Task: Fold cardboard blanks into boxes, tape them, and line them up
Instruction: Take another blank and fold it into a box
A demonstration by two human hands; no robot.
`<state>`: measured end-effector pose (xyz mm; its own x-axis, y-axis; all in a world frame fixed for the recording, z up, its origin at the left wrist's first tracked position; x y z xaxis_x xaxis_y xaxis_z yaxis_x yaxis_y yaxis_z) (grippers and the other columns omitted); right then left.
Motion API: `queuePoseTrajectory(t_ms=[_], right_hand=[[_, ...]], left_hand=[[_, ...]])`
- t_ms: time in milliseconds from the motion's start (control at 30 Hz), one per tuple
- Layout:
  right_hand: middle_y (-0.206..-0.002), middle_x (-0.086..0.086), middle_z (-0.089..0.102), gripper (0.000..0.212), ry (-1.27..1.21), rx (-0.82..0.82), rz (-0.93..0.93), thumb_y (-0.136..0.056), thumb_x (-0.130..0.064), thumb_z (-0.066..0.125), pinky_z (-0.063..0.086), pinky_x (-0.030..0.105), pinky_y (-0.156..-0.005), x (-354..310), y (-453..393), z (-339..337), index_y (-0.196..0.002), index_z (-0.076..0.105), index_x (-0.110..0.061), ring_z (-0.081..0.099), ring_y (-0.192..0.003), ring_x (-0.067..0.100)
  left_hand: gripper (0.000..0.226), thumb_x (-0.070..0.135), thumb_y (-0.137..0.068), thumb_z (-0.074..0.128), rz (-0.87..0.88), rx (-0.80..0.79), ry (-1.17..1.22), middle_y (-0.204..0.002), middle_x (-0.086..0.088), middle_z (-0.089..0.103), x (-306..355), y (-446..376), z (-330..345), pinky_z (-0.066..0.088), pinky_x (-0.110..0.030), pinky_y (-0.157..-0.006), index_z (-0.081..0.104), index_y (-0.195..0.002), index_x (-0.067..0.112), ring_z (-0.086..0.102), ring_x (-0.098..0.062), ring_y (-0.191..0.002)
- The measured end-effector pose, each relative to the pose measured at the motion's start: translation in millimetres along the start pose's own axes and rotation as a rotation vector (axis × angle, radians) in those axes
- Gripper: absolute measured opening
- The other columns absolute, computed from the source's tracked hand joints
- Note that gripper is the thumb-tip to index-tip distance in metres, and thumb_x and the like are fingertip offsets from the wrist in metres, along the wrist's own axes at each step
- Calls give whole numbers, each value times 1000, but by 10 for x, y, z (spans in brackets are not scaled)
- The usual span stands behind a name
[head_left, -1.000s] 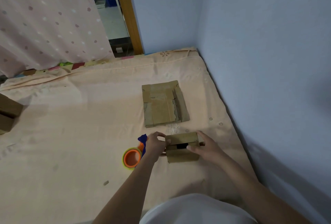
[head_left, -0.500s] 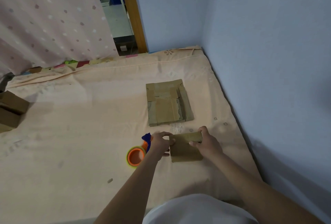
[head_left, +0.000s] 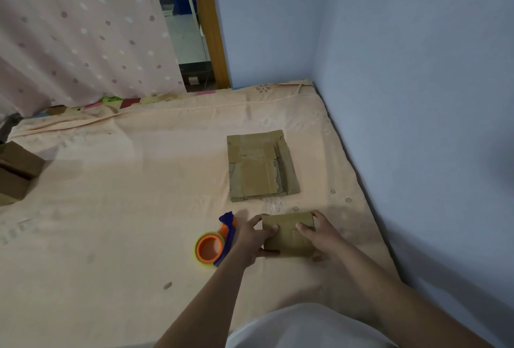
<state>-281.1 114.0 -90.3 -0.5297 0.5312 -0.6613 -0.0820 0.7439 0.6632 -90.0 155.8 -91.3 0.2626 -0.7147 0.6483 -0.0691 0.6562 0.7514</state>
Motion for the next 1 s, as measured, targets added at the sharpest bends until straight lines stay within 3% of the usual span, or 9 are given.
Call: queuePoseTrajectory(t_ms=[67,200,300,400,467,567,700,867,1000], right_hand=[[-137,1,49,64,-149,-114,75,-95,-47,63,60,49,-84,-15,73,12,-148,27,-40,59,-113,29],[-132,3,51,43,-365,-233,21,-91,-20,74,62,51,-76,-91,114,-18,-118,50,-42,61,-111,33],[-128,5,53,45,-382,-202,-67,-88,-16,77,62,52,-76,-125,129,-50,-120,53,-34,62,-109,34],[-124,3,51,48,-345,-116,-186,-87,-15,78,63,48,-71,-180,168,-70,-122,52,-33,61,-105,30],[-125,1,47,51,-299,-85,-267,-86,-14,78,63,46,-68,-221,194,-49,-124,50,-34,59,-106,28],[-126,2,44,56,-170,-41,-378,-83,-14,80,63,42,-64,-257,192,18,-125,50,-37,58,-105,25],[-129,2,39,61,-55,30,-458,-83,-17,80,64,39,-68,-261,201,55,-128,48,-42,54,-110,23],[-134,-8,41,80,61,35,-507,-82,-28,81,60,43,-85,-255,203,17,-140,35,-58,51,-122,21],[-134,0,38,104,-270,-57,-216,-82,-18,83,63,38,-73,-140,177,49,-152,13,-49,71,-96,29]], left_hand=[[45,8,-84,78,33,-7,9,-119,-9,51,24,21,-3,60,-58,-70,60,-123,22,55,-35,-105],[42,7,-85,77,115,-53,-10,-120,-13,58,101,87,-19,60,-56,-71,64,-122,23,58,-36,-108],[40,12,-87,75,163,-117,-5,-130,-14,57,154,130,-67,59,-57,-77,65,-123,27,57,-36,-115],[52,39,-87,73,144,-126,0,-137,-5,48,227,186,-99,59,-55,-81,55,-136,35,54,-37,-119],[68,56,-82,71,64,-113,30,-139,-3,41,248,190,-106,60,-53,-77,46,-142,38,52,-39,-119],[76,66,-75,72,-8,-79,28,-134,-4,43,277,184,-77,60,-51,-71,48,-137,29,50,-38,-120],[77,42,-71,87,-61,-9,127,-129,-13,47,276,163,-38,61,-50,-71,48,-132,16,54,-40,-114],[68,28,-74,87,7,-63,282,-133,-12,45,235,140,-29,60,-52,-76,52,-132,19,50,-40,-120],[63,27,-84,78,118,-21,256,-128,-5,53,246,139,-28,61,-45,-79,47,-138,24,56,-28,-114]])
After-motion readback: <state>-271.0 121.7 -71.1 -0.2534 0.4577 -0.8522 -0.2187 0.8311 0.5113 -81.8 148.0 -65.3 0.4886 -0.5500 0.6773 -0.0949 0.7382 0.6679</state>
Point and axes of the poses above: each hand's wrist, its own y-axis away from the middle knuckle, its own z-axis out of the palm, x = y × z, the point moved 4 cm from there along -y, towards the middle knuckle
